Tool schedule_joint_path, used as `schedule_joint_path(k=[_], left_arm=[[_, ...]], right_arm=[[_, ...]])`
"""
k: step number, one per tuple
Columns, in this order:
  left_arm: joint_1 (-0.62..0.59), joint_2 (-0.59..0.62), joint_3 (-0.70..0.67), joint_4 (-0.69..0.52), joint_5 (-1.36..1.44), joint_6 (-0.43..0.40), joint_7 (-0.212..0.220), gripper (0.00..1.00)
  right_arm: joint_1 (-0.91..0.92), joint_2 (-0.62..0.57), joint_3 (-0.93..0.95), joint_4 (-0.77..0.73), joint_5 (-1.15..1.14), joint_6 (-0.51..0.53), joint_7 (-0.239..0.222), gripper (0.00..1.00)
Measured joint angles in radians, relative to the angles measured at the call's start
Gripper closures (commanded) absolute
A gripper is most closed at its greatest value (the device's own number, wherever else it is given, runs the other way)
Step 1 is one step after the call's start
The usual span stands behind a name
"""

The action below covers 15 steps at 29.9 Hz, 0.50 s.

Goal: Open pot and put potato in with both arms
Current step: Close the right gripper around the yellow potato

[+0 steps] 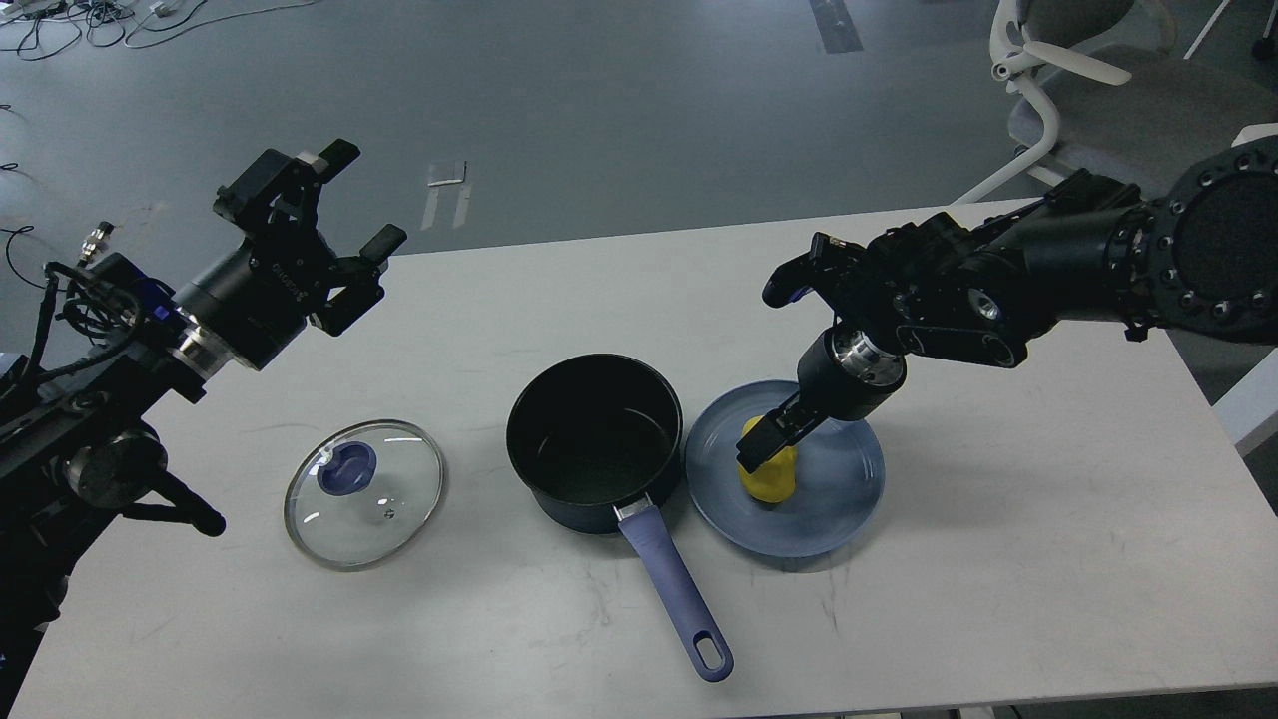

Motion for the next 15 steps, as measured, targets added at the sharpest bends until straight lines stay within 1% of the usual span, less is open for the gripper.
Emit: schedule_joint_path(k=[13, 15], left_arm=[[0.002, 0.000, -0.001, 0.000, 0.000, 0.000, 0.000, 0.02], [0.004, 0.000, -0.002, 0.000, 0.000, 0.000, 0.000, 0.02]], right_arm=[[-0.037, 0.000, 0.003, -0.028, 0.006, 0.000, 0.000, 0.00], [-0.039, 0.000, 0.003, -0.030, 0.006, 0.000, 0.000, 0.04]])
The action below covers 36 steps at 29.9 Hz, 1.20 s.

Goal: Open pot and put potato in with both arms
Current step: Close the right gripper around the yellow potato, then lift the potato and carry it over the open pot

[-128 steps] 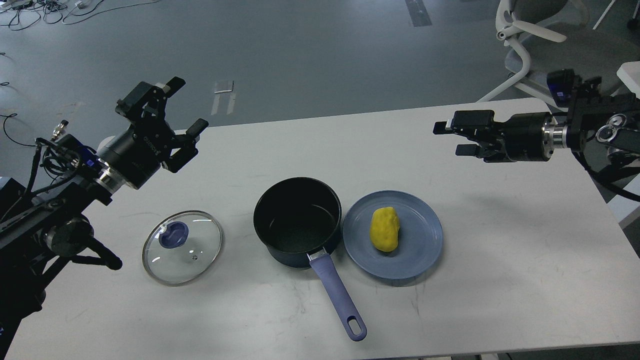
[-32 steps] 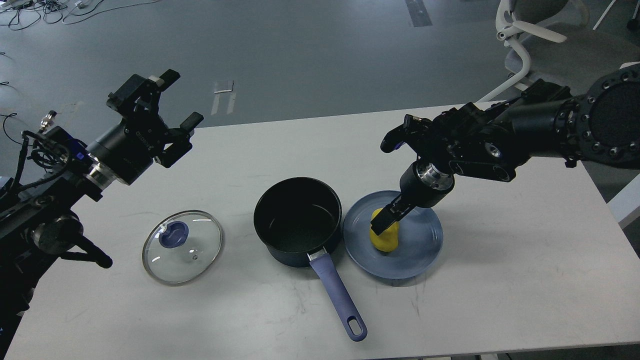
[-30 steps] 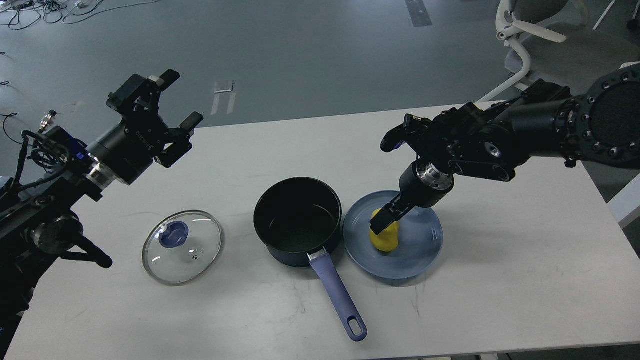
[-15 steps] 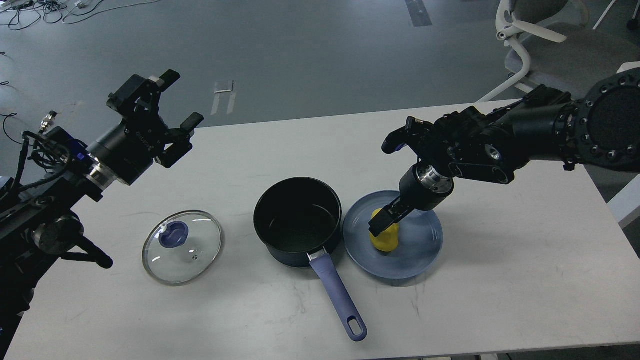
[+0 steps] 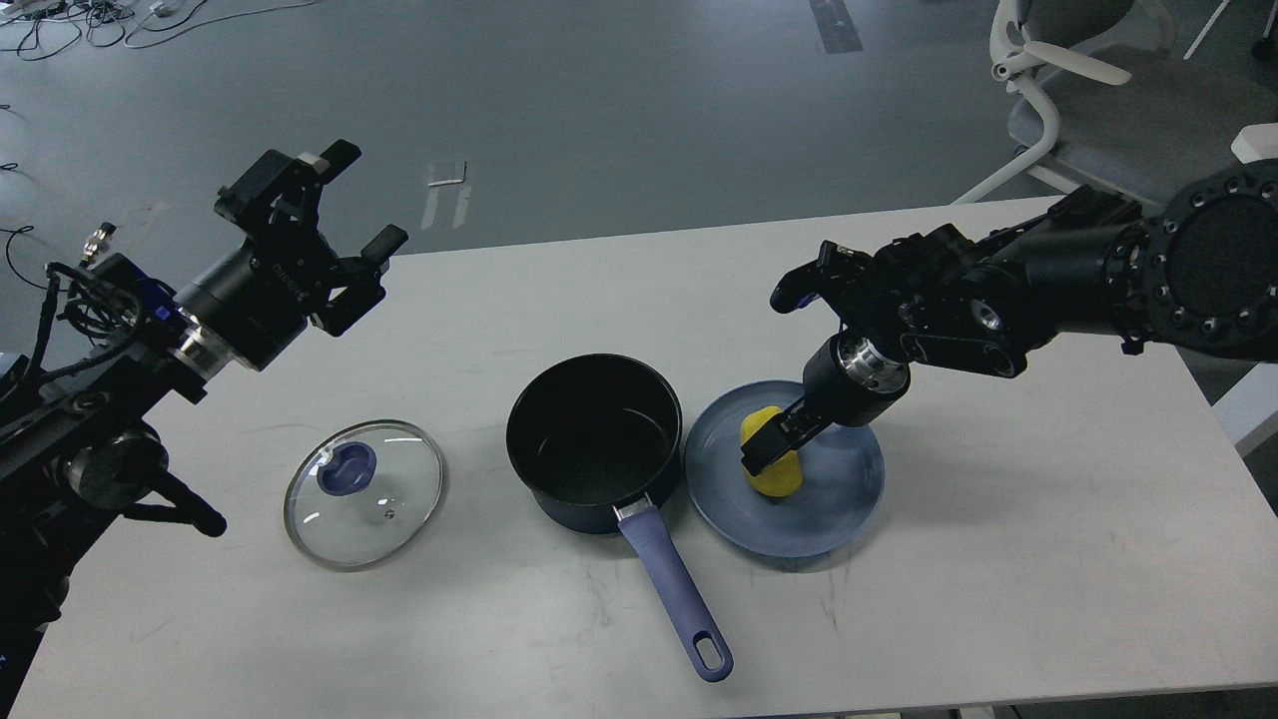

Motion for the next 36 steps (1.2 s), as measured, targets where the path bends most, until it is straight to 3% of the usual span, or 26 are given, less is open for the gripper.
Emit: schedule_joint_path(k=[4, 6, 8, 9, 14, 36], left_arm=[[0.003, 0.000, 0.000, 0.000, 0.000, 0.000, 0.000, 0.02], [0.003, 0.000, 0.000, 0.000, 0.000, 0.000, 0.000, 0.02], [0.003, 0.000, 0.000, 0.000, 0.000, 0.000, 0.000, 0.02], [0.003, 0.000, 0.000, 0.000, 0.000, 0.000, 0.000, 0.02], [0.003, 0.000, 0.000, 0.000, 0.000, 0.000, 0.000, 0.02], [0.003, 0.001, -0.031, 0.001, -0.001, 0.000, 0.000, 0.02]], right_arm=[[0.000, 0.000, 0.001, 0.000, 0.000, 0.000, 0.000, 0.18], [0.000, 0.000, 0.001, 0.000, 0.000, 0.000, 0.000, 0.45], [0.000, 0.000, 0.001, 0.000, 0.000, 0.000, 0.000, 0.60], [0.000, 0.000, 0.001, 0.002, 0.000, 0.000, 0.000, 0.62], [0.004, 0.000, 0.001, 0.007, 0.001, 0.000, 0.000, 0.68], [0.254, -0.033, 0.083, 0.122, -0.002, 0.000, 0.000, 0.66]])
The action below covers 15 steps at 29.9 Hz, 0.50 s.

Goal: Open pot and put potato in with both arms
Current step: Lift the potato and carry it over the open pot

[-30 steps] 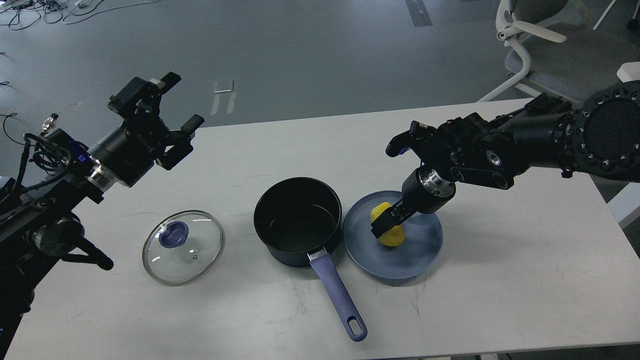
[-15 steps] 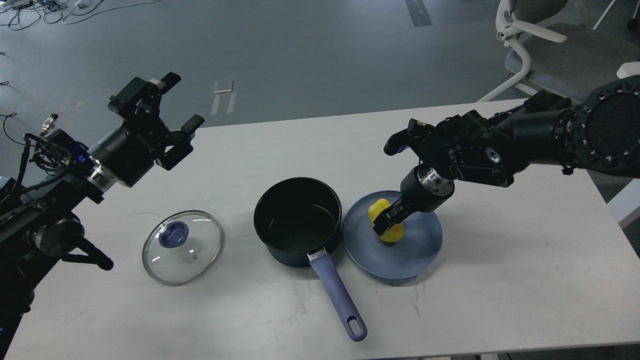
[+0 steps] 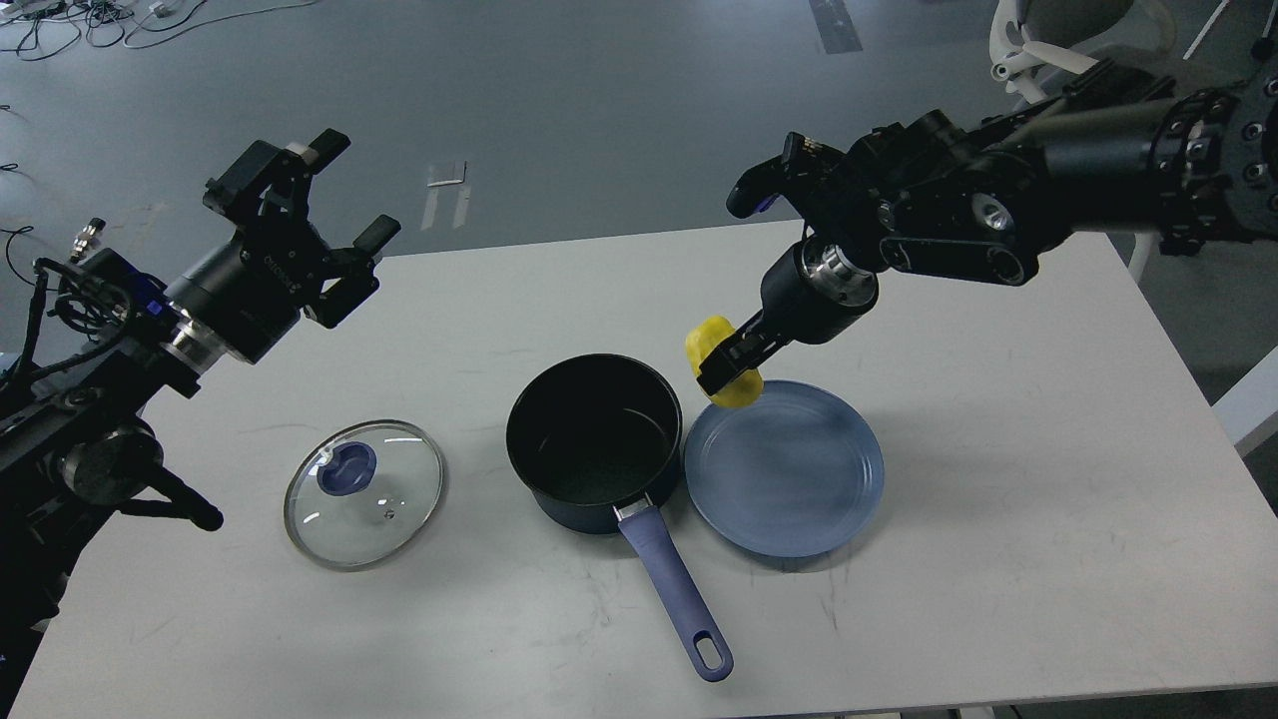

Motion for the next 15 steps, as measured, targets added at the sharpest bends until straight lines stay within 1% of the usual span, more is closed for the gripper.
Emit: schedule_joint_path(k=[8, 15], left_arm=[[-0.001, 0.004, -0.001, 0.001, 0.000, -0.001, 0.000, 0.02], [-0.002, 0.004, -0.001, 0.001, 0.000, -0.002, 0.000, 0.02]], right_arm=[[-0.006, 0.032, 0.048, -0.013, 0.007, 0.000, 0.000, 0.66], [-0.038, 0.033, 0.053, -0.047, 0.107, 0.000, 0.000, 0.63]])
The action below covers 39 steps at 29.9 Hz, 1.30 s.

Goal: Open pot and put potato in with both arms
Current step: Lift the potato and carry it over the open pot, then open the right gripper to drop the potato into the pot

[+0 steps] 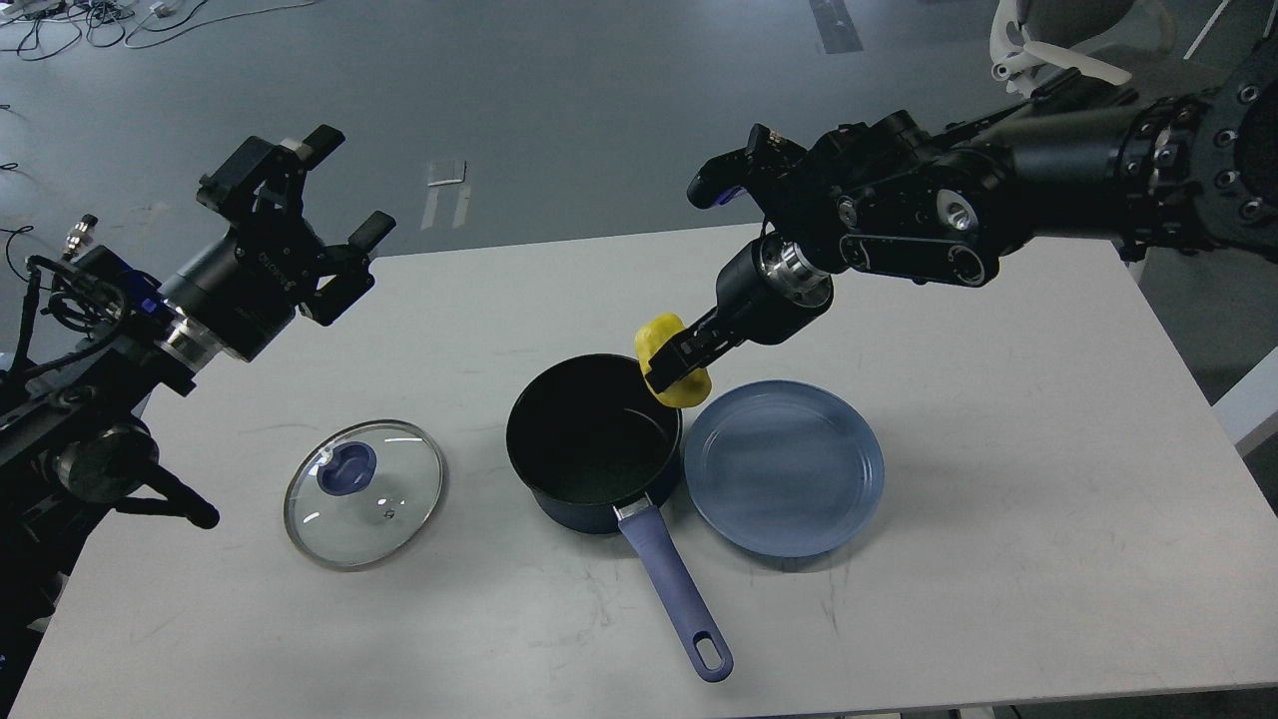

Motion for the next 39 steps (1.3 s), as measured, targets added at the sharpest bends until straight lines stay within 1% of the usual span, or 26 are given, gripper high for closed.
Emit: schedule_joint_path(k=[10, 16, 17, 18, 20, 21, 23, 25, 26, 28, 31, 33, 34, 39], left_arm=[[0.001, 0.005, 0.000, -0.001, -0.001, 0.000, 0.000, 0.02], [0.001, 0.005, 0.000, -0.001, -0.001, 0.000, 0.000, 0.02], [0.001, 0.005, 0.000, -0.001, -0.001, 0.000, 0.000, 0.02], [0.001, 0.005, 0.000, -0.001, -0.001, 0.000, 0.000, 0.02], [0.001, 0.005, 0.000, -0.001, -0.001, 0.000, 0.000, 0.02], [0.001, 0.005, 0.000, -0.001, -0.001, 0.000, 0.000, 0.02], [0.001, 0.006, 0.000, -0.001, -0.002, 0.000, 0.000, 0.02], [0.001, 0.007, 0.000, -0.002, -0.001, 0.000, 0.000, 0.02], [0.001, 0.007, 0.000, -0.002, -0.001, 0.000, 0.000, 0.02], [0.001, 0.007, 0.000, -0.002, -0.001, 0.000, 0.000, 0.02], [0.001, 0.010, 0.000, -0.002, -0.001, 0.000, 0.000, 0.02], [0.001, 0.011, 0.000, -0.002, -0.001, 0.000, 0.000, 0.02], [0.001, 0.011, 0.000, -0.002, -0.002, 0.000, 0.000, 0.02], [0.001, 0.013, 0.000, -0.002, -0.002, 0.000, 0.000, 0.02]], right_arm=[[-0.029, 0.000, 0.002, 0.007, 0.062, 0.000, 0.000, 0.62], [-0.052, 0.000, 0.036, 0.019, 0.093, 0.000, 0.000, 0.59], [-0.056, 0.000, 0.039, 0.020, 0.095, 0.000, 0.000, 0.52], [-0.059, 0.000, 0.043, 0.020, 0.096, 0.000, 0.000, 0.48], [-0.065, 0.000, 0.052, 0.021, 0.097, 0.000, 0.000, 0.42], [-0.068, 0.000, 0.055, 0.020, 0.098, 0.000, 0.000, 0.41], [-0.075, 0.000, 0.057, 0.020, 0.098, 0.000, 0.000, 0.33], [-0.080, 0.000, 0.058, 0.020, 0.098, 0.000, 0.000, 0.29], [-0.083, 0.000, 0.058, 0.020, 0.098, 0.000, 0.000, 0.24], [-0.085, 0.000, 0.059, 0.019, 0.098, 0.000, 0.000, 0.20], [-0.086, 0.000, 0.060, 0.018, 0.098, 0.000, 0.000, 0.19], [-0.086, 0.000, 0.060, 0.017, 0.098, 0.000, 0.000, 0.12], [-0.086, 0.000, 0.061, 0.016, 0.098, 0.000, 0.000, 0.07], [-0.087, 0.000, 0.061, 0.010, 0.098, 0.000, 0.000, 0.06]])
